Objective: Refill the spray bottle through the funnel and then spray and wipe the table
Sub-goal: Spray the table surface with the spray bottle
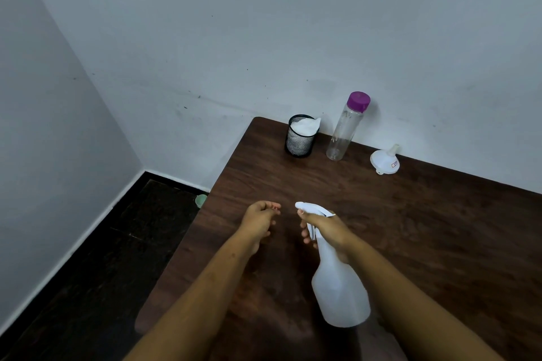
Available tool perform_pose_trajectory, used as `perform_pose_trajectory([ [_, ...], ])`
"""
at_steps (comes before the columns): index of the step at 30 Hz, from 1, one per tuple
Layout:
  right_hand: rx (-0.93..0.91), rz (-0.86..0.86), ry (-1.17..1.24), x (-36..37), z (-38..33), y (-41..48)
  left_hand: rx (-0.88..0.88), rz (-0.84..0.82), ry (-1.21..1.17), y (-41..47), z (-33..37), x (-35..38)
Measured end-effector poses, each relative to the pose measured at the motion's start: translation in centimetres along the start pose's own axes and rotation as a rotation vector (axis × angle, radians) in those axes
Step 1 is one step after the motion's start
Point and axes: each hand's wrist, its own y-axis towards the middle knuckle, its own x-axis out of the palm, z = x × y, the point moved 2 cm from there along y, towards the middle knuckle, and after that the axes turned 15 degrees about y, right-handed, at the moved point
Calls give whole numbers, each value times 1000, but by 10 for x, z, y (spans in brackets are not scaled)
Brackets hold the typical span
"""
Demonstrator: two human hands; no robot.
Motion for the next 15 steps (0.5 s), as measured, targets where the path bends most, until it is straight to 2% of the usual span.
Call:
perform_pose_trajectory([
  [6,-108,3,-37,1,-6,-4,-9,-6,-6,0,3,3],
  [11,9,-123,-58,-2,-5,-2,20,-2,-18,-3,4,4],
  [15,-120,89,-66,0,-1,2,7,4,-30,-5,5,4],
])
